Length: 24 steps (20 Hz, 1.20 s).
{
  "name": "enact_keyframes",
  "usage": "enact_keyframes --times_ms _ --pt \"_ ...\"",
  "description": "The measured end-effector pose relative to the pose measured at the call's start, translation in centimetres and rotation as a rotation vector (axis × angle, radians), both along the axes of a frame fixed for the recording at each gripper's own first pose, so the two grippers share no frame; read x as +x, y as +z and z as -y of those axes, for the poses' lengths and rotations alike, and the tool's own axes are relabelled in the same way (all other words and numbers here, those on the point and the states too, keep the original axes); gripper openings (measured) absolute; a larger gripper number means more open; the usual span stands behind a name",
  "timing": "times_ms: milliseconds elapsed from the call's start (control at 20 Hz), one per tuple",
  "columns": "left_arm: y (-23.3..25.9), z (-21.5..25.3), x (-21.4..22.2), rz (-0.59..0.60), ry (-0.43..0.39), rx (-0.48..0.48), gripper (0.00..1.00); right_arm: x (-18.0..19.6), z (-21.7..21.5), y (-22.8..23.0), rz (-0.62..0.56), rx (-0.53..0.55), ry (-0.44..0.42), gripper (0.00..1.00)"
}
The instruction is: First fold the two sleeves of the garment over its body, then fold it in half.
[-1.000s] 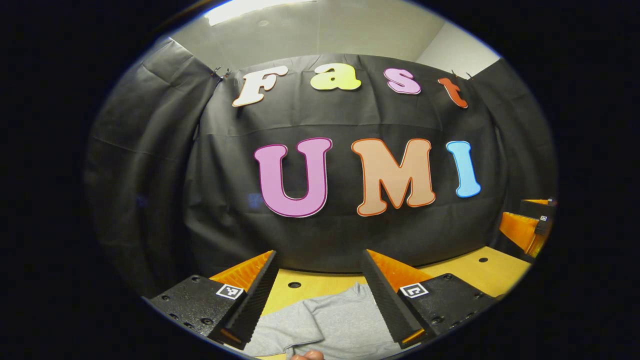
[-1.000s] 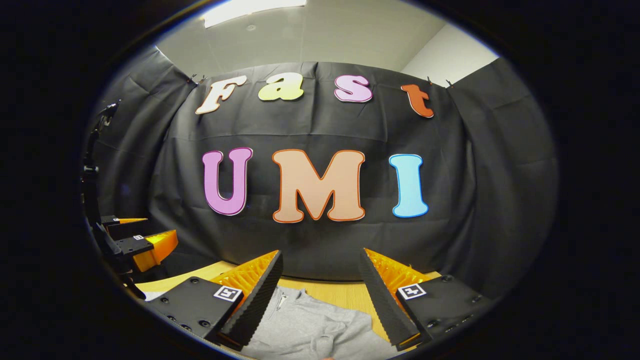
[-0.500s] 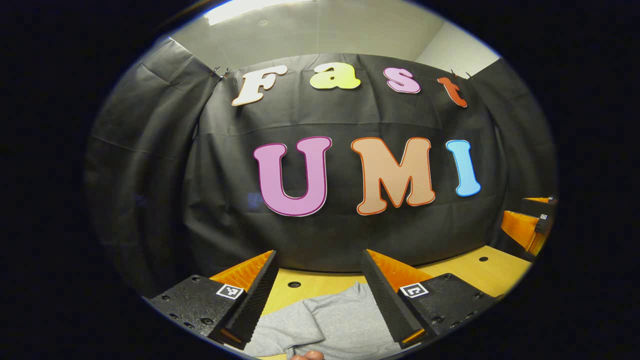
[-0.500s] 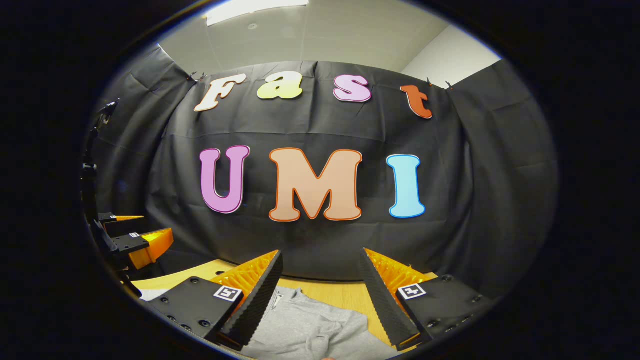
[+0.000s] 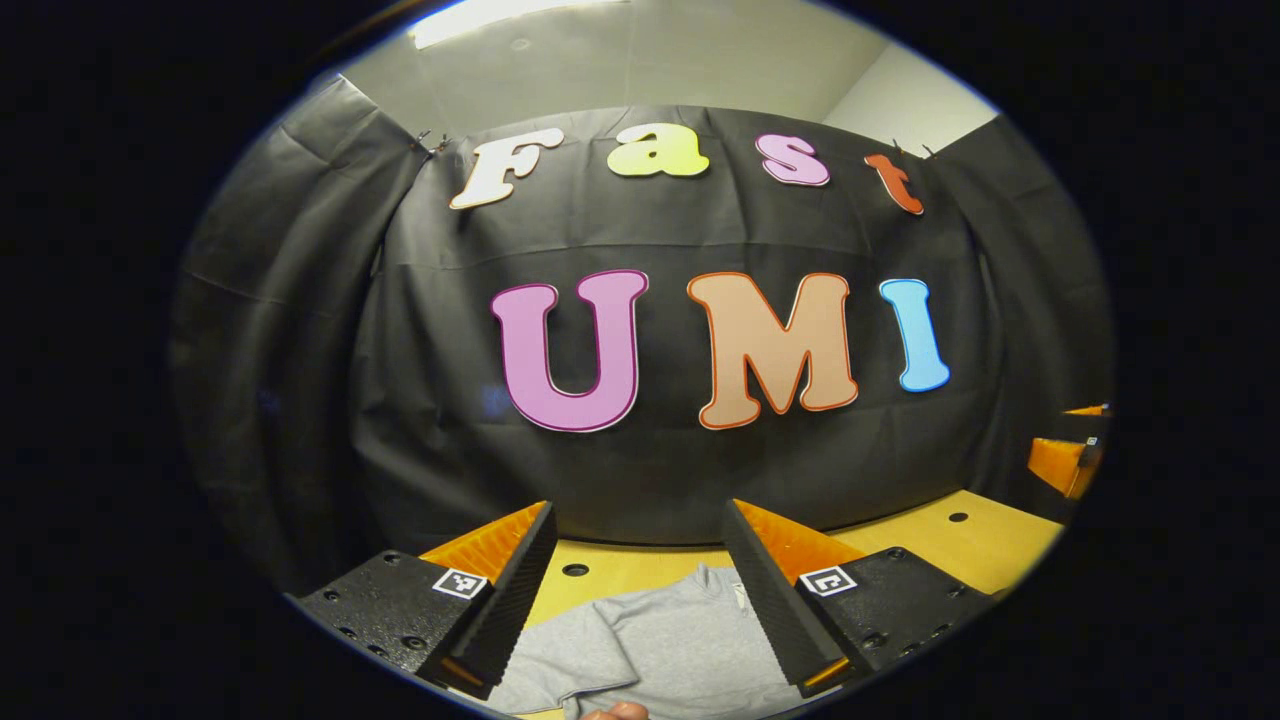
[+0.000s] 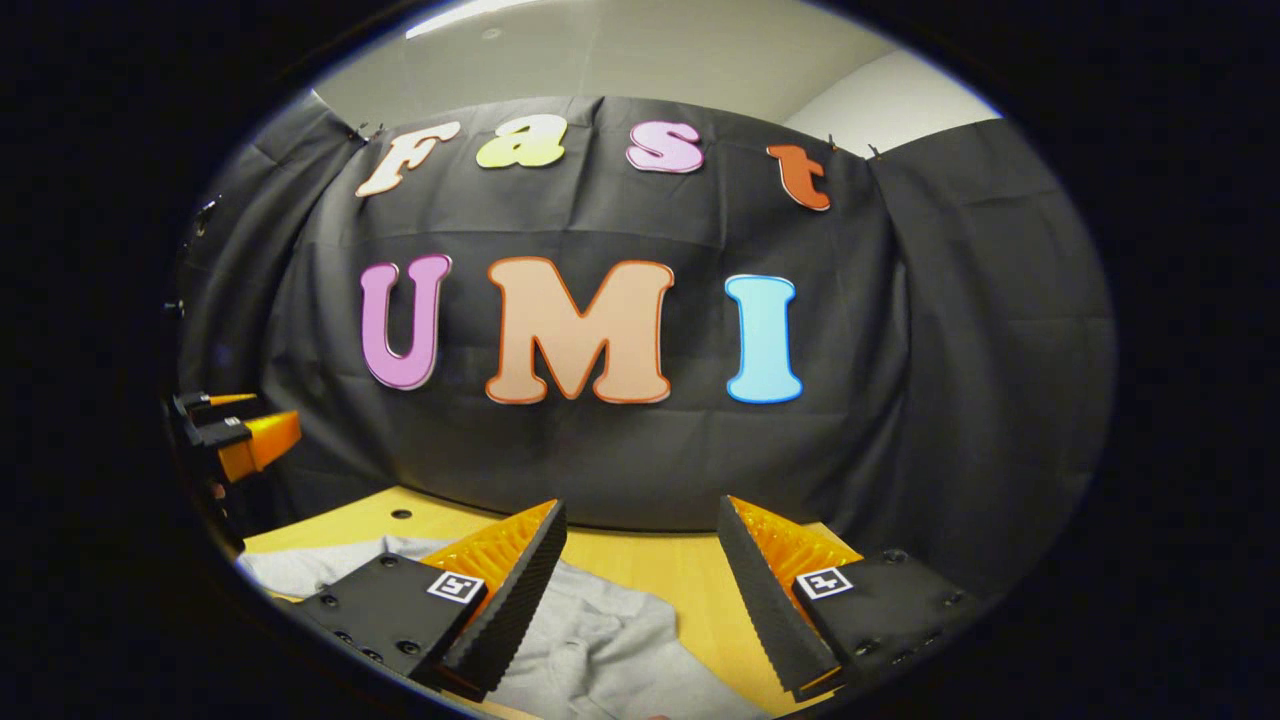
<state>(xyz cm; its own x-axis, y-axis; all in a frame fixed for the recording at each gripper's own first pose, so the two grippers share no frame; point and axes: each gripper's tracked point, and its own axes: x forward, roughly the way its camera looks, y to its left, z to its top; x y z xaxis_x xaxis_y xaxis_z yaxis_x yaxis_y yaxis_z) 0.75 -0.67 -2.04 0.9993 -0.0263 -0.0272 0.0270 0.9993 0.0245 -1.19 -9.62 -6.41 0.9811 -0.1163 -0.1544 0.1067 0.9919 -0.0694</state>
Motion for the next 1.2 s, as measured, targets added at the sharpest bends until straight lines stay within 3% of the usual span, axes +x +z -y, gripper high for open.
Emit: enact_keyframes --times_ms 250,600,1200 --pt "-0.2 2.2 -0.2 0.002 -0.053 0.008 0.99 -4.0 5.3 -5.7 -0.159 -0.077 -0.053 0.98" --pt "-0.8 4.3 0.0 -0.021 -0.086 0.012 0.96 -10.5 10.3 -13.7 -0.394 -0.097 -0.121 0.98" --pt "-1.6 5.0 0.3 -0.037 -0.087 0.017 0.94 -18.7 11.8 -23.1 -0.682 -0.046 -0.153 0.98"
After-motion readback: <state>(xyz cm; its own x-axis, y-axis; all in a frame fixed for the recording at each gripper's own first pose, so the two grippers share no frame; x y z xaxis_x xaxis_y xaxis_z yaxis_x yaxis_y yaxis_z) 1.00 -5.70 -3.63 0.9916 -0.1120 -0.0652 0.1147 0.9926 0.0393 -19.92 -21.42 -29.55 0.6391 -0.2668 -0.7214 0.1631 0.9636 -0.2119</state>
